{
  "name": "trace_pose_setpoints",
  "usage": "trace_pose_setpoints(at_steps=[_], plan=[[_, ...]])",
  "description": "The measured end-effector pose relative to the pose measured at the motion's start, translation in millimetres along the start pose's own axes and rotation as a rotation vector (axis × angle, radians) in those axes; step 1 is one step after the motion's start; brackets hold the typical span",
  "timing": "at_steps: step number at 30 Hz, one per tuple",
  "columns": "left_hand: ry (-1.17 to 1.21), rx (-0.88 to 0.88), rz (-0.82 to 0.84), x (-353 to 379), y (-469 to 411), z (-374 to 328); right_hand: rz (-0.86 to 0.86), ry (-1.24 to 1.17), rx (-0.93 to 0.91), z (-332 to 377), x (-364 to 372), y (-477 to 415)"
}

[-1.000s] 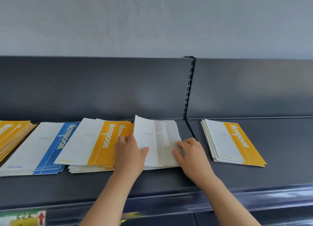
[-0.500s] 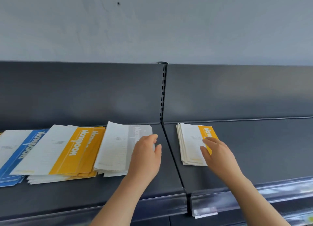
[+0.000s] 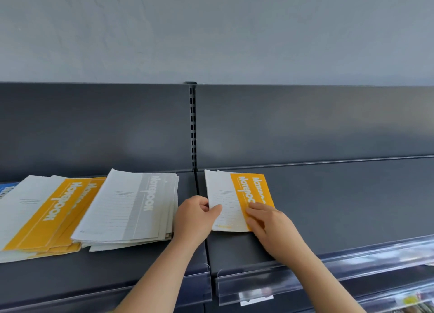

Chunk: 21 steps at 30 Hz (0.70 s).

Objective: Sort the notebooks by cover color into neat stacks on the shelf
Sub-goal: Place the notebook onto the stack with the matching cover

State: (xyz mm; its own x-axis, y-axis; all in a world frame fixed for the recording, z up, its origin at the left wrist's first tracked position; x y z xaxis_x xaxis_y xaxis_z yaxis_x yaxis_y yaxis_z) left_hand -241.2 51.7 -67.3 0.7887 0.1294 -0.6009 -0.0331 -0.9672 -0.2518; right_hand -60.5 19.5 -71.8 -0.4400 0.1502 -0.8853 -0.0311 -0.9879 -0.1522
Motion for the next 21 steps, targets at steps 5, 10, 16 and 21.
trace_pose_setpoints(at_steps=[5,10,16,21], plan=[[0.04,-0.046,-0.035,0.0,-2.7,11.3,-0.074,-0.095,0.0,-4.5,-1.9,1.4],[0.098,-0.063,-0.066,-1.3,-0.5,14.0,-0.252,-0.054,0.169,-20.6,-5.0,-3.1],[0.116,-0.026,-0.051,-1.3,-0.4,13.5,-0.159,0.012,0.058,-12.5,-0.7,-4.9],[0.122,0.001,-0.034,-0.5,0.4,12.5,-0.106,-0.044,0.078,-9.8,-3.8,-1.0]])
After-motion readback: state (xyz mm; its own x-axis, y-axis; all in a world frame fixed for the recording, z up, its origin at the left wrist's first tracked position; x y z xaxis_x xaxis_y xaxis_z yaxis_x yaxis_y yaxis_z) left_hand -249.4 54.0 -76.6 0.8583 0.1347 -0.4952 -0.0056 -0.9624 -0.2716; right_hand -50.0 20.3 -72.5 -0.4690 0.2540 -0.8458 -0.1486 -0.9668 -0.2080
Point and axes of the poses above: each hand's wrist, its own y-axis away from the middle knuckle, its own x-axis out of the palm, z = x × y, the point moved 5 cm from there along -y, towards the middle knuckle, and after that the axes turned 10 degrees about x, right-handed, at the moved point
